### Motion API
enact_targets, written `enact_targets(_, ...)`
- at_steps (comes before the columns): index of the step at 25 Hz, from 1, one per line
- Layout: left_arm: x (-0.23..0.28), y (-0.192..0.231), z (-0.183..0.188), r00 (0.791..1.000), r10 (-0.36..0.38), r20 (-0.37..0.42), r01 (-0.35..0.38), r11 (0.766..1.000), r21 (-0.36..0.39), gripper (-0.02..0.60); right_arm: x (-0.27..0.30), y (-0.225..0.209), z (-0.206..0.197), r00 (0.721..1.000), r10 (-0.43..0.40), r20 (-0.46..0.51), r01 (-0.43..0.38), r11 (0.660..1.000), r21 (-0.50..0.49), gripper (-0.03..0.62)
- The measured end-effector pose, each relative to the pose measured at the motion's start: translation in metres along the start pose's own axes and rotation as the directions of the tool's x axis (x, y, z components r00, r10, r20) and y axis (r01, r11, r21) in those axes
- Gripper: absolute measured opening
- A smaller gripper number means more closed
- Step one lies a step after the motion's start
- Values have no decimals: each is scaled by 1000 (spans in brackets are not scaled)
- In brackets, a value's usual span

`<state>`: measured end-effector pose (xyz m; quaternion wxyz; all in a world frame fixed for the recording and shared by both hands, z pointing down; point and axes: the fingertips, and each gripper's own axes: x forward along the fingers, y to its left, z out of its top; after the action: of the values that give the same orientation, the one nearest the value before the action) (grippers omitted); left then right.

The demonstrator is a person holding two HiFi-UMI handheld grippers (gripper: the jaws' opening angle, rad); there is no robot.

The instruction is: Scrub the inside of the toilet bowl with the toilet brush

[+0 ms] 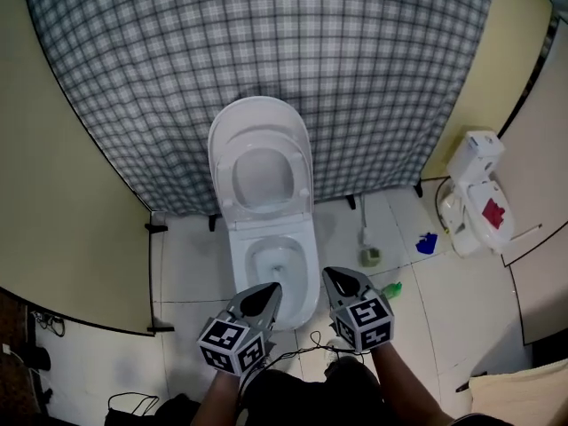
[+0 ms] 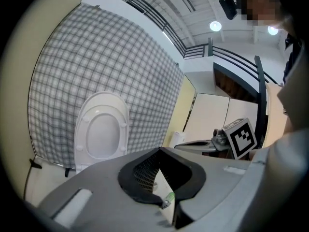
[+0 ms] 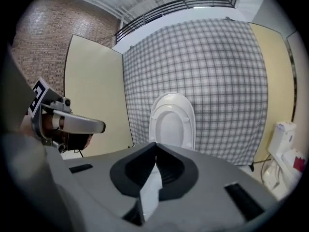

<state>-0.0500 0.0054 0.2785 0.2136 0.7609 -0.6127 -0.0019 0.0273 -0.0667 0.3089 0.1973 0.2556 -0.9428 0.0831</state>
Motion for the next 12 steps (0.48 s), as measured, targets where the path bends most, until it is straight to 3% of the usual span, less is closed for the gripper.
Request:
enact_targets(5,-20,-13,51,997,14,79,-21,996,86,6,-25,28,57,989,86,123,-90,996,26,16)
enact_targets(8,-26,-20,70,994,9,107,-22,993,120,7,-38,41,92,958,188,217,-199,980,29,17)
enact_targets(12,-37,-23,91,990,2,139,-20,991,129,6,-53,50,133,920,243,307,-264,964,30,17)
